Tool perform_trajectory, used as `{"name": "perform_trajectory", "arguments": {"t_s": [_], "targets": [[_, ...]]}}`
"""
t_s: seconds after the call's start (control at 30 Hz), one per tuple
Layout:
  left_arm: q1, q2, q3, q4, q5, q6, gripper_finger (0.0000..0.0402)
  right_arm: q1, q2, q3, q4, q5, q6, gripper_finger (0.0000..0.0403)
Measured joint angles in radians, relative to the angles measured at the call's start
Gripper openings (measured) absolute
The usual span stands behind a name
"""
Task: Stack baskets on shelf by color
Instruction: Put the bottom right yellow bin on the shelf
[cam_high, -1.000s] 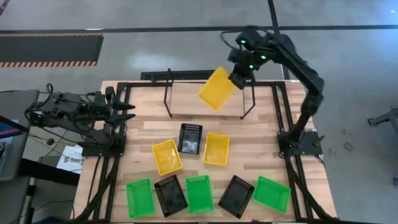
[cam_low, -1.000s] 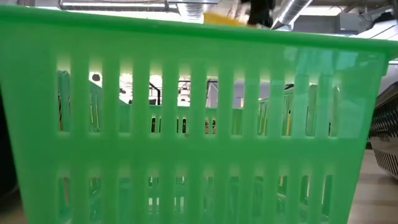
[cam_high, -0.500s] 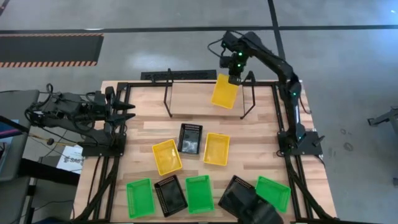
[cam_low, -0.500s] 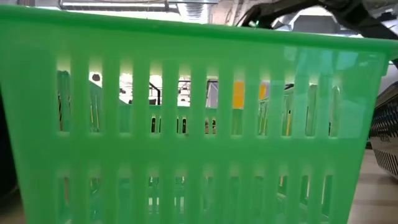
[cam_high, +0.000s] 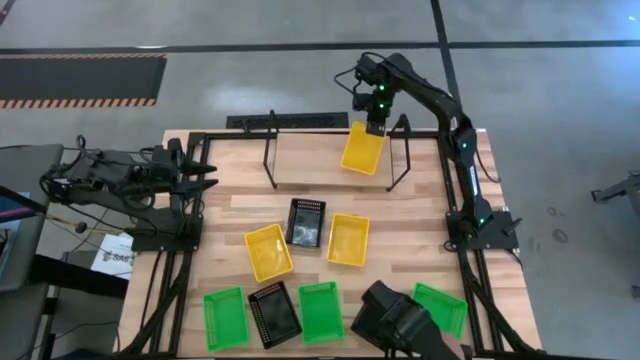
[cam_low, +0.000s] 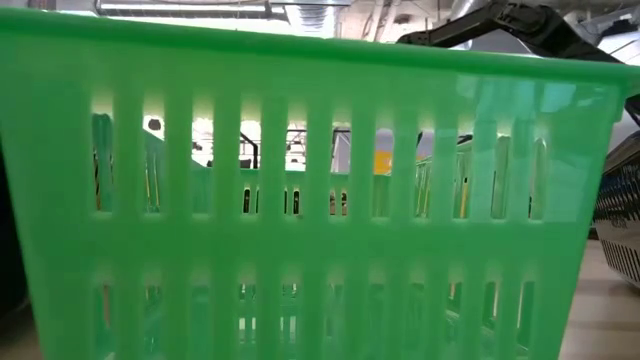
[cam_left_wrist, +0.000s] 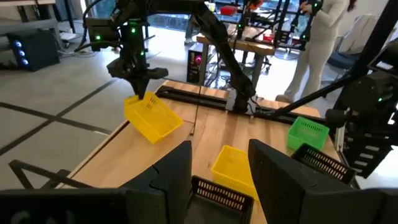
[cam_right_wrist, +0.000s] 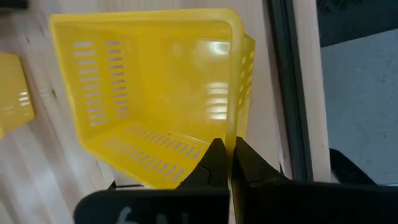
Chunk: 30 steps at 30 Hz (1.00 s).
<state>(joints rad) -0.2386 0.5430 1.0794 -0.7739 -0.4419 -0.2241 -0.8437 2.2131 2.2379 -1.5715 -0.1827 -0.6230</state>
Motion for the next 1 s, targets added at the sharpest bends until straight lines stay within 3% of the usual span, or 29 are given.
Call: {"name": "perform_trajectory", "arguments": {"t_s": [0.27,0.57,1.0], "targets": [[0.000,0.000,0.000,-0.018,0.002,0.001,0.0148,0.045,0.000,-0.071,0.000,-0.017,0.020,0.0002],[0.000,0.000,0.000,-0.046,0.005,0.006,0.0148,0.062,-0.001,-0.134,0.000,0.123,-0.044,0.0001],[0.000,0.000,0.000,-0.045,-0.009,0.009,0.0148,0.020,0.000,-0.134,0.042,0.087,-0.063,0.0001]]}}
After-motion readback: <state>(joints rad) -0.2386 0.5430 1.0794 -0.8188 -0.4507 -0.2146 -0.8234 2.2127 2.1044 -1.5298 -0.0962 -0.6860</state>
